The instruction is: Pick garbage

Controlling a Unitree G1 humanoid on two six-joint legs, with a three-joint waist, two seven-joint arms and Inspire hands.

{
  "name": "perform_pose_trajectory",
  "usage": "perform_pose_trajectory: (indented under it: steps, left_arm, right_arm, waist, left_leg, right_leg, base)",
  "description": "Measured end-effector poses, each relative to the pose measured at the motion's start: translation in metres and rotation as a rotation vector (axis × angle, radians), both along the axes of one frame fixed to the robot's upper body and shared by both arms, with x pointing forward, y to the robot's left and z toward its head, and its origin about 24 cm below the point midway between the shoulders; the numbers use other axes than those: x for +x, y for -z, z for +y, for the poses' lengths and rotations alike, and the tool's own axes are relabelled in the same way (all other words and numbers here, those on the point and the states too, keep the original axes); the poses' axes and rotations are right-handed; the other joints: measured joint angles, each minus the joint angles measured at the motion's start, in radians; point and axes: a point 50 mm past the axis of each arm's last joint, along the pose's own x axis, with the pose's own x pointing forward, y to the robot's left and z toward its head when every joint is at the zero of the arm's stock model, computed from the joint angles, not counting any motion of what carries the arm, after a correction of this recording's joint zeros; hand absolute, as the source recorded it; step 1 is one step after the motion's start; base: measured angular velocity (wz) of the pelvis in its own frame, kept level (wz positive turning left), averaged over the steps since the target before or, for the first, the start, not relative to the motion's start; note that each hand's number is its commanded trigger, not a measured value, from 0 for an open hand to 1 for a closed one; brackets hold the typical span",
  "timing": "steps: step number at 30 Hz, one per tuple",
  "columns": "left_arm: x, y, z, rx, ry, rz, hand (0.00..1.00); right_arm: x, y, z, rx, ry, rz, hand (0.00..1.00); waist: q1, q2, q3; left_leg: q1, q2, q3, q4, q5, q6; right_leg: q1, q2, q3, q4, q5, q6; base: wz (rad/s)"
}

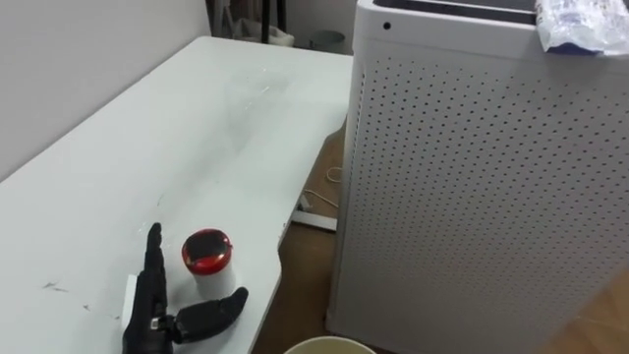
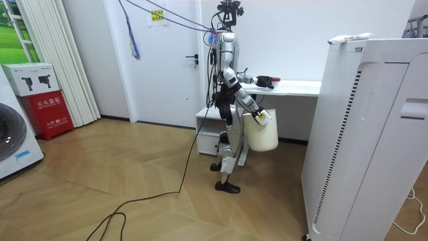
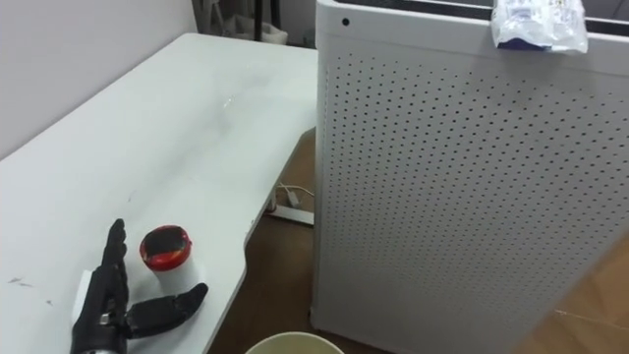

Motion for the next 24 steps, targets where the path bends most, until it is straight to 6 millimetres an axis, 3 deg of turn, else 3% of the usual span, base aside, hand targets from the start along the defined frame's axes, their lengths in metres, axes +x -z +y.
perform_pose_trajectory:
  steps: [10,11,12,13,18,24]
  left_arm:
    - [0.002,0.001,-0.005,-0.050,-0.043,-0.008,0.00]
    - [0.002,0.001,-0.005,-0.050,-0.043,-0.009,0.48]
    - [0.003,0.001,-0.005,-0.051,-0.043,-0.010,0.79]
    - [0.003,0.000,-0.006,-0.052,-0.043,-0.012,1.00]
    - [0.006,-0.001,-0.006,-0.052,-0.058,-0.021,1.00]
    - [0.016,-0.002,0.009,-0.073,-0.152,-0.012,1.00]
  right_arm:
    - [0.004,-0.006,0.005,0.004,-0.010,-0.039,1.00]
    - [0.004,-0.006,0.005,0.002,-0.007,-0.040,1.00]
    - [0.004,-0.006,0.005,-0.001,-0.004,-0.040,1.00]
    - [0.004,-0.006,0.005,-0.002,-0.003,-0.041,1.00]
    - [0.003,-0.005,0.008,-0.004,-0.022,-0.036,1.00]
    - [-0.002,-0.002,0.014,0.012,-0.030,-0.011,1.00]
  waist:
    - [-0.002,-0.005,0.0050]
    - [-0.003,-0.005,0.0049]
    - [-0.003,-0.005,0.0050]
    - [-0.003,-0.005,0.0051]
    - [-0.003,-0.010,0.0079]
    - [-0.004,-0.011,0.0090]
  left_leg:
    - [0.033,0.000,-0.002,-0.024,0.005,0.000]
    - [0.032,0.000,-0.003,-0.024,0.005,0.000]
    - [0.033,0.001,-0.005,-0.024,0.005,0.000]
    - [0.033,0.001,-0.006,-0.024,0.005,0.000]
    - [0.033,0.000,-0.006,-0.024,0.005,0.000]
    - [0.030,0.000,-0.011,-0.024,0.005,0.001]
  right_leg:
    - [0.032,0.003,-0.001,-0.023,0.003,0.003]
    - [0.033,0.004,-0.001,-0.026,0.003,0.003]
    - [0.037,0.005,-0.002,-0.032,0.005,0.003]
    - [0.038,0.005,-0.004,-0.033,0.005,0.003]
    - [0.040,0.004,-0.004,-0.033,0.005,0.003]
    - [0.047,0.000,-0.017,-0.034,0.005,0.005]
  base:
    - [0.00]
    - [0.04]
    - [0.04]
    - [0.04]
    - [0.00]
    - [0.05]
